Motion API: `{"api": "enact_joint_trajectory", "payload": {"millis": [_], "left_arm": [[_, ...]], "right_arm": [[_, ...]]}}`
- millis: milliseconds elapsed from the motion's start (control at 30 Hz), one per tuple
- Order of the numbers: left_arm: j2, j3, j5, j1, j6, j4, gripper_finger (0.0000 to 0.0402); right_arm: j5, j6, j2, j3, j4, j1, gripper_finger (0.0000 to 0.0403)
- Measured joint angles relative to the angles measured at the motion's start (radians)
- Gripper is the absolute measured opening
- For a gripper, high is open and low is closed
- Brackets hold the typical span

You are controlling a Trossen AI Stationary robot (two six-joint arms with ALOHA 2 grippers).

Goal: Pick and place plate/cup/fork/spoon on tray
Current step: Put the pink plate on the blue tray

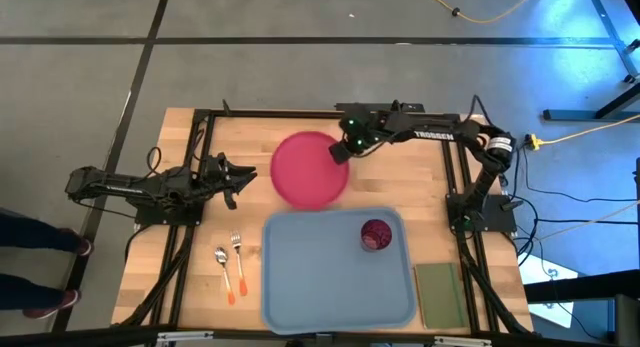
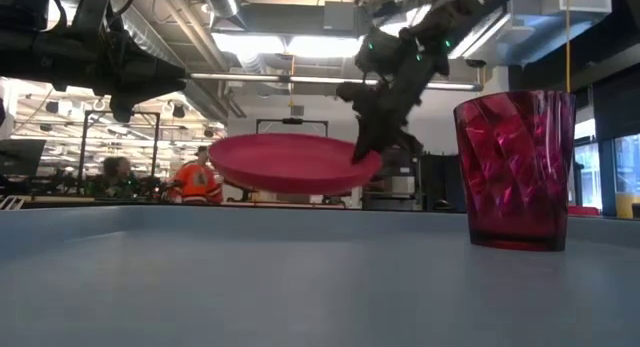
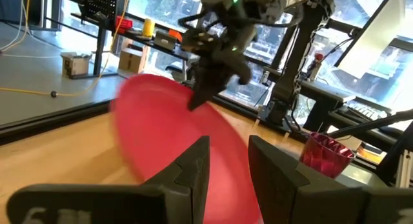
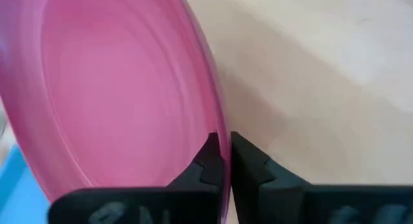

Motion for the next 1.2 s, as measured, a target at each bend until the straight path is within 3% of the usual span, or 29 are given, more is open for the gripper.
{"api": "enact_joint_trajectory", "payload": {"millis": [233,567,800,1200], "left_arm": [[0.000,0.000,0.000,0.000,0.000,-0.001,0.0099],[0.000,0.000,0.000,0.000,0.000,-0.001,0.0099],[0.000,0.000,0.000,0.000,0.000,-0.001,0.0099],[0.000,0.000,0.001,0.000,0.000,-0.001,0.0099]], "right_arm": [[-0.019,-0.225,0.000,0.175,-0.214,0.146,0.0012],[-0.009,-0.533,-0.001,0.293,-0.232,0.344,0.0012],[-0.008,-0.513,0.070,0.292,-0.218,0.443,0.0012],[-0.068,-0.581,0.188,0.296,-0.247,0.454,0.0012]]}}
